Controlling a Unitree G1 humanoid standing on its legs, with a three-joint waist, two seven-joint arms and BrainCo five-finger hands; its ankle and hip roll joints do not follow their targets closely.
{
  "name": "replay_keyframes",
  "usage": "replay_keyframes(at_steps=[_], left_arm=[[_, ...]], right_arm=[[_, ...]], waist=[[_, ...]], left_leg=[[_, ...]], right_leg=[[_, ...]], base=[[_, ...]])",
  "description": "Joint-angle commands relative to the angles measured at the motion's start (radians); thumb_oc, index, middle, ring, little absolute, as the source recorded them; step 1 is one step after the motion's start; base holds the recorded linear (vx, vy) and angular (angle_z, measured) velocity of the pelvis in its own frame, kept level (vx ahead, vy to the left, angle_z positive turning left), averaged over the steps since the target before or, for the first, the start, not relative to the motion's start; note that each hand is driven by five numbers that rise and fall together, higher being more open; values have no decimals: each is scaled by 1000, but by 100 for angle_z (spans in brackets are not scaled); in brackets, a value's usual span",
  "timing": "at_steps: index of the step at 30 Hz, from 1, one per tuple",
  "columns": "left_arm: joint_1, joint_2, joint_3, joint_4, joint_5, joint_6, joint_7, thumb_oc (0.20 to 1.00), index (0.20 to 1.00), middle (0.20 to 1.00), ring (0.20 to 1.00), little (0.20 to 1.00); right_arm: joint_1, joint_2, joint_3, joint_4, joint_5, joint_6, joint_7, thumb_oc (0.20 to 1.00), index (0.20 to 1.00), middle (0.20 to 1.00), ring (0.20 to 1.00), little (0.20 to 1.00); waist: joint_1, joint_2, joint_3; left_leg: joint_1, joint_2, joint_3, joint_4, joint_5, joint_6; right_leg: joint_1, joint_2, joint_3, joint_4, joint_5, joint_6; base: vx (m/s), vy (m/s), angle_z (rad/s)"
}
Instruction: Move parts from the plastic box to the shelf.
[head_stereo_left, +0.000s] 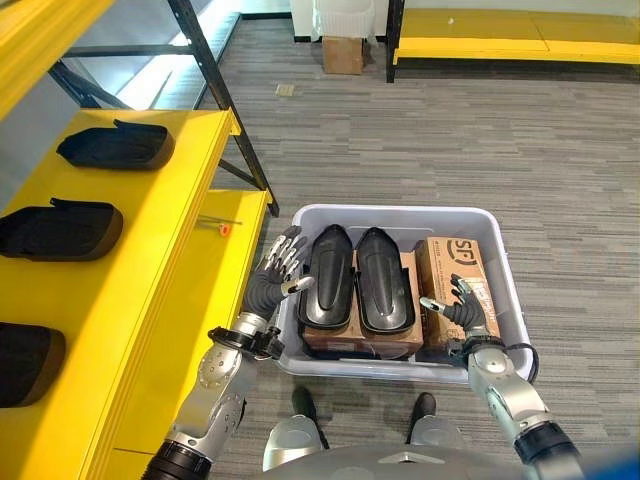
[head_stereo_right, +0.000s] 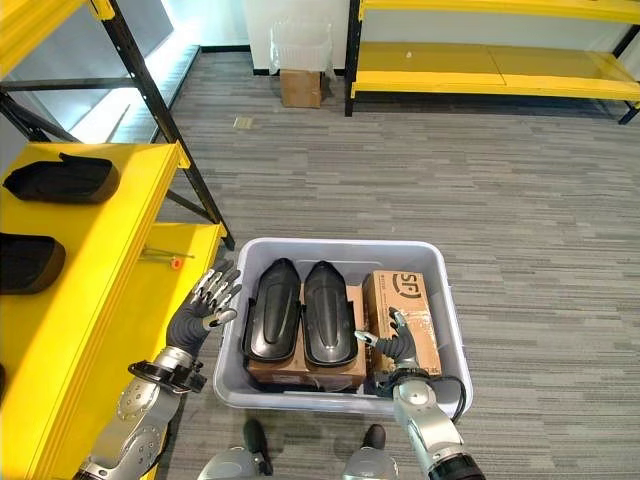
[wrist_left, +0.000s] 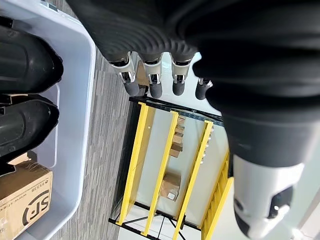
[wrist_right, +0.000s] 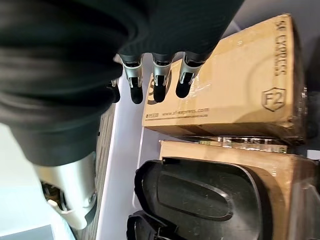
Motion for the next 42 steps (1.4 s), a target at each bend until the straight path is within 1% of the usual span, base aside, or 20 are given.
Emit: replay_keyframes(at_steps=[1,2,3,7,9,10,13,17,19,21,22,24,25,27,30,33,35,36,38,42], left_arm=[[-32,-6,-1,-83,-4,-24,-22,1000,1000,1000,1000,1000],[-34,-6,-5,-84,-7,-22,-20,1000,1000,1000,1000,1000],[-39,-6,-8,-82,-8,-24,-17,1000,1000,1000,1000,1000],[-63,-7,-21,-84,-17,-13,-13,1000,1000,1000,1000,1000],[-82,-2,-31,-89,-21,-10,-8,1000,1000,1000,1000,1000],[-109,4,-39,-95,-32,-12,4,1000,1000,1000,1000,1000],[-132,6,-44,-95,-32,-16,17,1000,1000,1000,1000,1000],[-185,11,-57,-97,-33,-42,37,1000,1000,1000,1000,1000],[-226,10,-71,-103,1,-72,41,1000,1000,1000,1000,1000],[-257,19,-78,-110,54,-95,62,1000,1000,1000,1000,1000],[-281,23,-75,-112,67,-103,94,1000,1000,1000,1000,1000],[-302,27,-71,-105,40,-111,133,1000,1000,1000,1000,1000],[-325,23,-66,-95,40,-121,155,1000,1000,1000,1000,1000],[-339,20,-62,-94,39,-116,150,1000,1000,1000,1000,1000],[-352,14,-60,-87,-11,-97,127,1000,1000,1000,1000,1000],[-361,-3,-77,-83,15,-69,84,1000,1000,1000,1000,1000],[-363,-10,-95,-79,8,-68,92,1000,1000,1000,1000,1000],[-363,-16,-109,-73,11,-77,105,1000,1000,1000,1000,1000],[-362,-18,-114,-75,6,-80,114,1000,1000,1000,1000,1000],[-347,-22,-119,-73,13,-104,119,1000,1000,1000,1000,1000]], right_arm=[[-65,1,-13,-25,-10,-32,-16,1000,1000,1000,1000,1000],[-74,4,-16,-9,5,-20,-15,1000,1000,1000,1000,1000],[-84,10,-16,7,15,-14,-15,1000,1000,1000,1000,1000],[-126,10,-21,72,7,-25,-15,1000,1000,1000,1000,1000],[-169,0,-25,93,-3,-43,-10,1000,1000,1000,1000,1000],[-222,-9,-25,96,1,-40,-11,1000,1000,1000,1000,1000],[-259,-12,-24,98,4,-31,-11,1000,1000,1000,1000,1000],[-340,-21,-14,111,-7,-3,-53,1000,1000,1000,1000,1000],[-395,-26,-15,139,-12,17,-105,1000,1000,1000,1000,1000],[-437,-37,-28,174,-11,16,-105,1000,1000,1000,1000,1000],[-467,-41,-34,198,-16,20,-97,1000,1000,1000,1000,1000],[-486,-43,-33,210,-22,26,-98,1000,1000,1000,1000,1000],[-505,-40,-30,230,-34,34,-116,1000,1000,1000,1000,1000],[-521,-45,-33,257,-68,29,-136,1000,1000,1000,1000,1000],[-547,-55,-46,293,-93,33,-154,1000,1000,1000,1000,1000],[-574,-62,-52,327,-94,46,-189,1000,1000,1000,1000,1000],[-584,-70,-53,338,-105,41,-210,1000,1000,1000,1000,1000],[-589,-75,-52,339,-122,37,-254,1000,1000,1000,1000,1000],[-590,-77,-54,337,-115,38,-269,1000,1000,1000,1000,1000],[-586,-78,-56,350,-103,39,-238,1000,1000,1000,1000,1000]], waist=[[17,4,11],[20,4,13],[23,5,17],[38,15,38],[51,23,63],[62,29,96],[67,31,119],[77,34,172],[85,38,201],[89,41,223],[88,42,237],[87,39,237],[85,34,237],[84,33,237],[86,33,237],[89,35,237],[87,38,237],[86,40,237],[85,42,237],[83,49,237]], left_leg=[[0,59,-40,89,-55,-9],[-1,60,-44,95,-56,-10],[-15,63,-39,101,-43,-2],[-34,67,-58,127,-45,-5],[-62,67,-71,154,-51,-6],[-100,65,-87,184,-60,-5],[-130,62,-98,208,-69,-4],[-203,59,-110,262,-81,2],[-253,51,-131,292,-87,8],[-293,44,-136,336,-101,17],[-327,44,-137,380,-113,23],[-366,49,-137,437,-136,30],[-405,62,-149,525,-191,30],[-437,71,-156,586,-220,39],[-484,75,-167,683,-275,60],[-552,73,-187,787,-330,81],[-583,70,-189,829,-354,92],[-609,65,-192,859,-371,99],[-623,59,-194,872,-382,104],[-644,60,-191,881,-386,107]], right_leg=[[-55,-33,-5,131,-22,8],[-56,-33,-6,139,-27,6],[-66,-33,-13,143,-17,-6],[-79,-37,-15,174,-28,-12],[-103,-41,-15,202,-36,-17],[-143,-47,-10,235,-45,-20],[-173,-50,-4,260,-53,-23],[-247,-60,1,309,-57,-27],[-299,-69,10,351,-63,-32],[-343,-80,17,402,-75,-35],[-379,-94,23,450,-85,-37],[-419,-111,31,510,-105,-40],[-457,-133,51,602,-154,-34],[-485,-147,61,662,-179,-42],[-534,-168,84,762,-217,-51],[-597,-180,109,852,-248,-62],[-631,-180,125,890,-260,-67],[-657,-179,136,912,-266,-67],[-673,-176,144,924,-269,-65],[-701,-173,157,933,-268,-66]], base=[[21,-15,14],[-32,-14,16],[-42,-7,12],[-22,1,8],[-124,13,10],[-203,17,5],[-135,2,2],[-216,-7,5],[-276,11,-4],[-227,17,-9],[-199,24,-3],[-154,19,-4],[-86,3,-7],[-65,6,-4],[-45,6,-1],[-50,19,-1],[-48,33,-1],[-37,25,-3],[-24,16,-5],[0,0,0]])
